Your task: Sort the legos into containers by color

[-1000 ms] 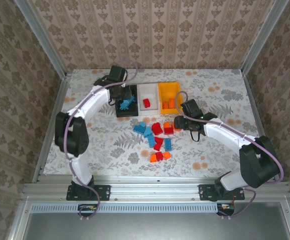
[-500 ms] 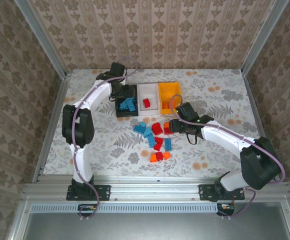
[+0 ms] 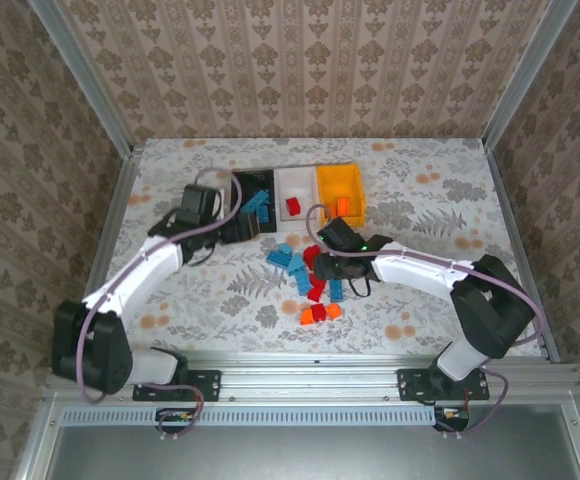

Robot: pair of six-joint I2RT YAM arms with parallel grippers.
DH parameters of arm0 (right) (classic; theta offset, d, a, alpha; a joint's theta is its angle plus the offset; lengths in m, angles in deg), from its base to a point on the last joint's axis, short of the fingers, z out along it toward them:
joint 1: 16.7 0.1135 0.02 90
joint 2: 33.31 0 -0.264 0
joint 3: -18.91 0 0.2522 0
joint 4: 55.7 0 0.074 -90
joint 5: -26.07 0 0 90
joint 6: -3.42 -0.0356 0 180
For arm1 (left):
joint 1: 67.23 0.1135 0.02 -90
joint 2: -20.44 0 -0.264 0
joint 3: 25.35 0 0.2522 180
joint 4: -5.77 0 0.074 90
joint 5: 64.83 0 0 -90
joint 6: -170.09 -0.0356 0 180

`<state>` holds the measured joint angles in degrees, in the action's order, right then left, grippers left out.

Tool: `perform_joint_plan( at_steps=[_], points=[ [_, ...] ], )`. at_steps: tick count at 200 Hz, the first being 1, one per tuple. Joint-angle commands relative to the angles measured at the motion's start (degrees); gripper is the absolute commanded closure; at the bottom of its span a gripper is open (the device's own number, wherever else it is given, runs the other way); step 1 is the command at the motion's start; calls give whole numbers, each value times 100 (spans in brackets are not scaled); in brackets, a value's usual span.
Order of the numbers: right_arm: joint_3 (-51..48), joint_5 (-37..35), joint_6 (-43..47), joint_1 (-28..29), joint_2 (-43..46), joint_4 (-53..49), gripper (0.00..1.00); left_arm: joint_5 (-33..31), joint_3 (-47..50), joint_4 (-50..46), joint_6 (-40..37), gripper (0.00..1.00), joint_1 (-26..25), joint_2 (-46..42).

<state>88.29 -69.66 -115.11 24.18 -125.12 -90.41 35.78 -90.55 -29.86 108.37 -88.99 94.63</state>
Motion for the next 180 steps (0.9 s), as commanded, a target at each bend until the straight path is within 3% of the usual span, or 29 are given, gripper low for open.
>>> perform_joint_plan(
  at_steps=[1, 27, 62, 180],
  points=[
    [270, -70, -78, 211, -221, -104, 40, 178, 869, 385, 530, 6, -39, -691],
    [344, -50, -56, 318, -439, -111, 40, 200, 1646, 326, 757, 3, -48, -1545],
    [443, -124, 46, 338, -718, -175, 44, 118, 1877, 76, 759, 0, -48, -2221],
    [753, -476, 677, 328, -1103, -200, 69, 248, 1980, 200, 915, 0, -57, -2154]
  ],
)
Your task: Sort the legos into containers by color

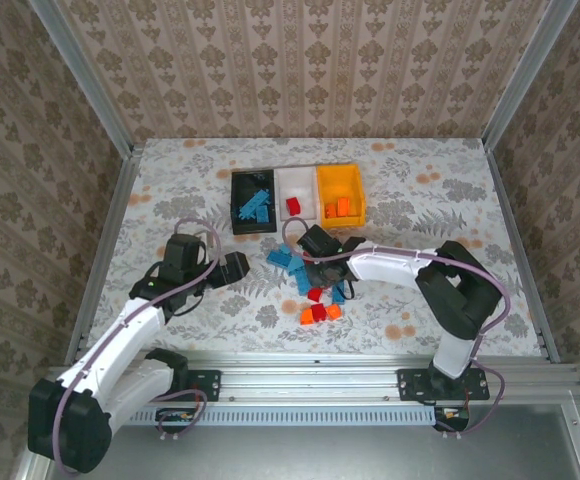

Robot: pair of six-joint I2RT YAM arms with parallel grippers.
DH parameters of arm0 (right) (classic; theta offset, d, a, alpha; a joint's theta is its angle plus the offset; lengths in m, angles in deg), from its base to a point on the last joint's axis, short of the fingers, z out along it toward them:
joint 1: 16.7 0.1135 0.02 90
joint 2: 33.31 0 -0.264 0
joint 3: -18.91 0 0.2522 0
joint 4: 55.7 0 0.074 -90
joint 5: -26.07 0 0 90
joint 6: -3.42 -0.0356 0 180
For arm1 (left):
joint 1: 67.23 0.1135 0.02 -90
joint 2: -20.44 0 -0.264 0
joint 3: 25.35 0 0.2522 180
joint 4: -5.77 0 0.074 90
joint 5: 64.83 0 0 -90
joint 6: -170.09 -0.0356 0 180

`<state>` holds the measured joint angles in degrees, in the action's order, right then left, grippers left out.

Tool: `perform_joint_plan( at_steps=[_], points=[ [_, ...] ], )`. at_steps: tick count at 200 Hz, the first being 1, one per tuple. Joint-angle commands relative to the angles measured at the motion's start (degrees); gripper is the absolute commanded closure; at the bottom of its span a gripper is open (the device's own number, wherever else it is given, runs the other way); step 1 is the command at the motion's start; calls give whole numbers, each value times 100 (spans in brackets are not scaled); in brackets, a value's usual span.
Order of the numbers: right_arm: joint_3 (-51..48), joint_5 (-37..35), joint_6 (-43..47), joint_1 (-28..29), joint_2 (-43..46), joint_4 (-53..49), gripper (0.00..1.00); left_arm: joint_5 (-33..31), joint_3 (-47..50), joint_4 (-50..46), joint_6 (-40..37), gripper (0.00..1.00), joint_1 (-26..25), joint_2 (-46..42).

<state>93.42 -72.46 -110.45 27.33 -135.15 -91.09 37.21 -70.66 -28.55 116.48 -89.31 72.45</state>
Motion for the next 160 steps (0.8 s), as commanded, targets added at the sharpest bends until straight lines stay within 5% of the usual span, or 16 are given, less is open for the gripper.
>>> perform_joint_plan(
  at_steps=[1, 98, 160],
  points=[
    [242, -199, 210, 11, -95, -132, 70, 106, -13, 69, 105, 0, -24, 69],
    [765, -462, 450, -79, 797, -518, 73, 36, 55, 158, 107, 0, -15, 70],
    [3768, -197, 868, -951, -1430, -877, 73, 53, 594, 371, 750, 0, -6, -168]
  ],
)
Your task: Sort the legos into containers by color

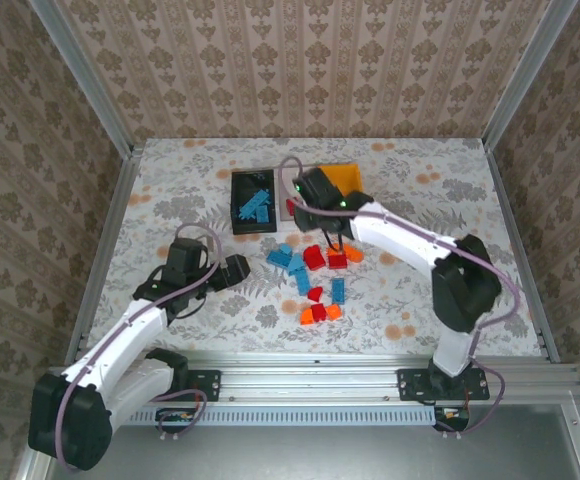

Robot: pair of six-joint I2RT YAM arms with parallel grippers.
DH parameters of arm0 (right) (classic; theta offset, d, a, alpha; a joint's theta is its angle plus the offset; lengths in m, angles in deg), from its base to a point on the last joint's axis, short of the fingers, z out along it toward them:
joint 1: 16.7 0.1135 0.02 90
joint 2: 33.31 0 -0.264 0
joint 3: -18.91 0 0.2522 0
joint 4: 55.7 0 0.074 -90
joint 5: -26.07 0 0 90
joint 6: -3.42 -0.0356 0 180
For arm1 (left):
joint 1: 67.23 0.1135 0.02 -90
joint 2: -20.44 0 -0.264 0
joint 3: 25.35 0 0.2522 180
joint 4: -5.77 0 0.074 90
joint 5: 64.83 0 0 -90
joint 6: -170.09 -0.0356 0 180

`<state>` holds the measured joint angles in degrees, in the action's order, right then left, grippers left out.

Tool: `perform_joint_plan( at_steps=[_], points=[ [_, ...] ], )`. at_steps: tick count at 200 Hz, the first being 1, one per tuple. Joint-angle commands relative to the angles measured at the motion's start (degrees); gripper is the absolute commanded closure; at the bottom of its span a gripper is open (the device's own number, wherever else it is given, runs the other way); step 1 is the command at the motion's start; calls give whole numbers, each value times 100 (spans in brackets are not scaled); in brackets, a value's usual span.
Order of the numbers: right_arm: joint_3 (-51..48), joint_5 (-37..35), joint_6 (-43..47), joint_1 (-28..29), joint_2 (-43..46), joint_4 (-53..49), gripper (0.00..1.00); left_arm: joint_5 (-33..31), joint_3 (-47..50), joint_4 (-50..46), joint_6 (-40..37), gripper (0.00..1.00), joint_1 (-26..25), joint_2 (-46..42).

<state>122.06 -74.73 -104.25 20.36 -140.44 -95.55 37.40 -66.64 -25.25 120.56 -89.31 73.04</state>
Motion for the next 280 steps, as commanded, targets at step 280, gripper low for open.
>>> perform_joint_plan(
  at_steps=[280],
  points=[
    [-3445, -190, -168, -663, 1501, 348, 42, 355, -466, 1256, 482, 0, -1227, 1495]
  ],
)
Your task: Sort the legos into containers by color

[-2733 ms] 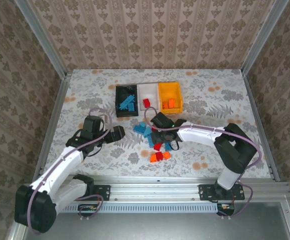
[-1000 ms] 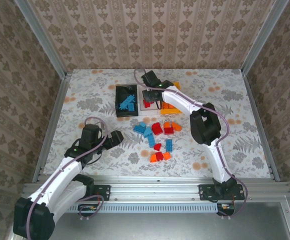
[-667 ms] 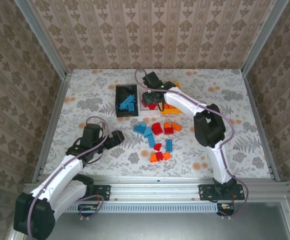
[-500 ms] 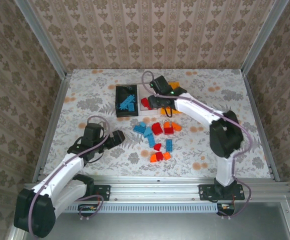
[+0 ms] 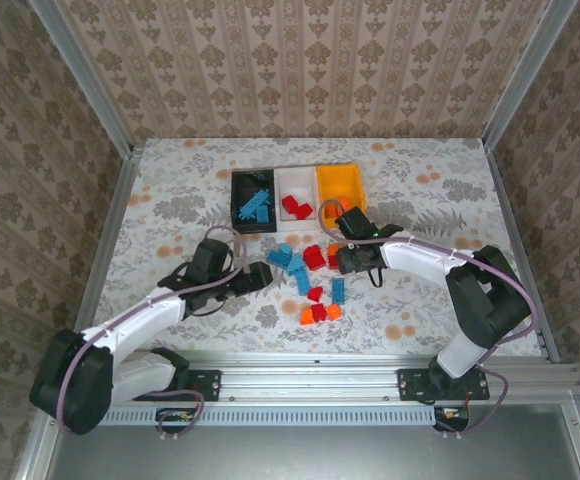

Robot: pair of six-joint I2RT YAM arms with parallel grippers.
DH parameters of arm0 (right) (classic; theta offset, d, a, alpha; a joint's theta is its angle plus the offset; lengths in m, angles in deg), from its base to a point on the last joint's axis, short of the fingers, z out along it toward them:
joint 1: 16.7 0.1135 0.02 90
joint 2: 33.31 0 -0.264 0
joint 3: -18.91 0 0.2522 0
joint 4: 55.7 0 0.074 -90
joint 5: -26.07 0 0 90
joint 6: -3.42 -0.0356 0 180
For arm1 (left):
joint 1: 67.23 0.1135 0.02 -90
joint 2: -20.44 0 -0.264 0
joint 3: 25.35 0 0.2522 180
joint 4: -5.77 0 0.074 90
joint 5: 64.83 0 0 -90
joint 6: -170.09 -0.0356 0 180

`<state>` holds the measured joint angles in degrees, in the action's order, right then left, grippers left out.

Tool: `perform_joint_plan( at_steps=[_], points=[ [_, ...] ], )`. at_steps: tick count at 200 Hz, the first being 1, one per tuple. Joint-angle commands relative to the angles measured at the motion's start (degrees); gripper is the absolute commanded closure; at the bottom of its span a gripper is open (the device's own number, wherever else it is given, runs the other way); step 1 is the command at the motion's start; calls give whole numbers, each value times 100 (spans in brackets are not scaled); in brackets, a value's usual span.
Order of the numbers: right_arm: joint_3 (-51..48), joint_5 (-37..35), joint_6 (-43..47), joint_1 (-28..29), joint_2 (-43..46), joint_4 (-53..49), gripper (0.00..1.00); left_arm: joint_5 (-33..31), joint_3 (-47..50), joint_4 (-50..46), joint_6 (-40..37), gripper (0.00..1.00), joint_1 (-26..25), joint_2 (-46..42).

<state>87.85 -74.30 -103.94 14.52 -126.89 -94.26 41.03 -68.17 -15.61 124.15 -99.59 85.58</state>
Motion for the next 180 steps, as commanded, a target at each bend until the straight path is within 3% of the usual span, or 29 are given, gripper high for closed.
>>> perform_joint_plan(
  at_steps=[1, 92, 115, 145, 180],
  points=[
    [-25, -236, -198, -89, 142, 229, 42, -10, -325, 294, 122, 0, -209, 256],
    [912, -36, 105, -367, -1013, 236, 50, -221, -354, 47, 114, 0, -350, 66],
    [930, 15, 90, -388, -1132, 313, 60, -284, -364, -65, 65, 0, -345, -35],
    [671, 91, -75, -388, -794, 427, 72, -311, -381, -72, 47, 0, -341, -29],
    [520, -220, -95, -397, 98, 306, 73, -320, -433, 12, -19, 0, -325, 150]
  ],
)
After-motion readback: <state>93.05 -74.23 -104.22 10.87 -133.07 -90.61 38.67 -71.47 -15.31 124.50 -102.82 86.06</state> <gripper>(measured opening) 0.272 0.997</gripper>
